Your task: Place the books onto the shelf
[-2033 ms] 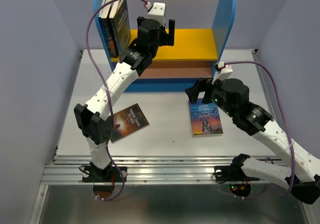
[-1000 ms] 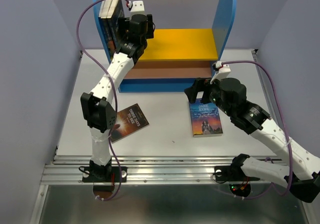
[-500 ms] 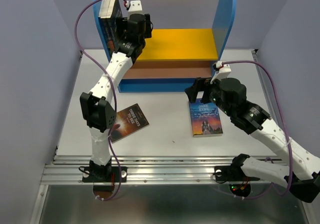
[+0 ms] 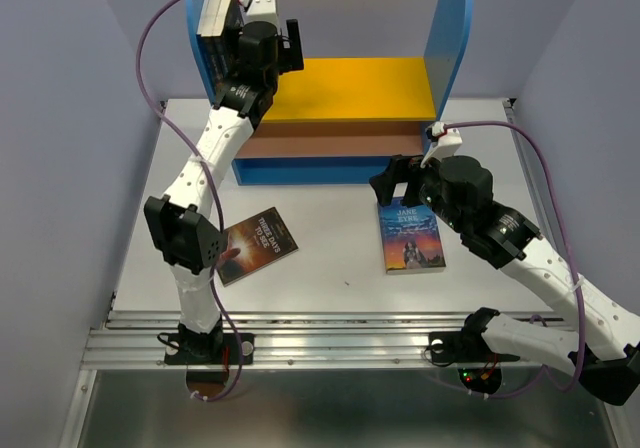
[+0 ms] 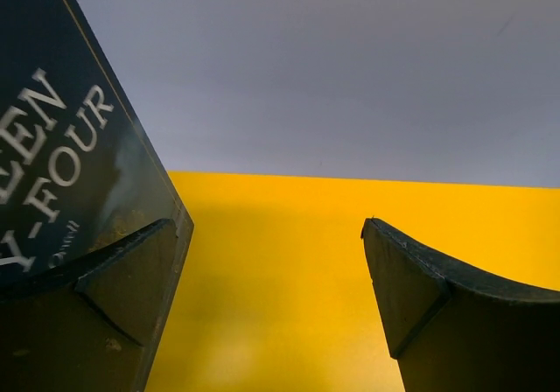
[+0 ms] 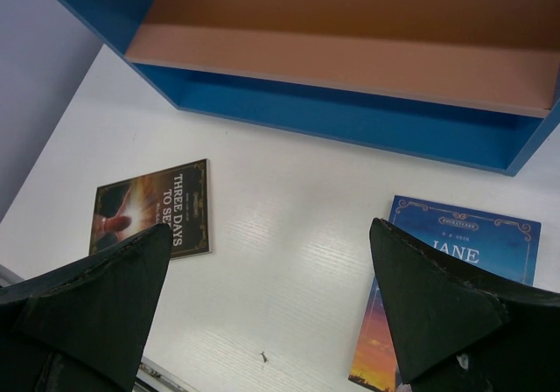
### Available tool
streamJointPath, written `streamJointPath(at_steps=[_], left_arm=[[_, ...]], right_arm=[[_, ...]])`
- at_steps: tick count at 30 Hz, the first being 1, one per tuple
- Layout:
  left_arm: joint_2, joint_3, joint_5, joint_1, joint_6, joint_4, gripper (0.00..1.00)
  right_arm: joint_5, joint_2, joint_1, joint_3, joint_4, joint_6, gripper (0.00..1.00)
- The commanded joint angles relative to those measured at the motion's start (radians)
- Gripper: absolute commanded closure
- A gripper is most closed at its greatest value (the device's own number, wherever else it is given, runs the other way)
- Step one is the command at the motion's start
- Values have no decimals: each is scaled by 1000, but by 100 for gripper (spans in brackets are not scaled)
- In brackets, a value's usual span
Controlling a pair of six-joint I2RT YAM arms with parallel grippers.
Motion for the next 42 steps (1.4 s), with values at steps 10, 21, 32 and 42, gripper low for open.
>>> streamJointPath(at_steps=[10,21,32,42], left_arm=[[-245,-16,94,-42,4,61,1],[-406,-56,136,-178,50,78,1],[-863,-698,226,-207,-246,151,1],[-1165,-1252,197,-252,-626,-76,1]], right_arm=[[0,2,3,41,18,-28,0],[-20,2,3,36,18,-29,0],[-95,1,3,21,21,-39,0],[-290,13,3,-65,68,-20,0]])
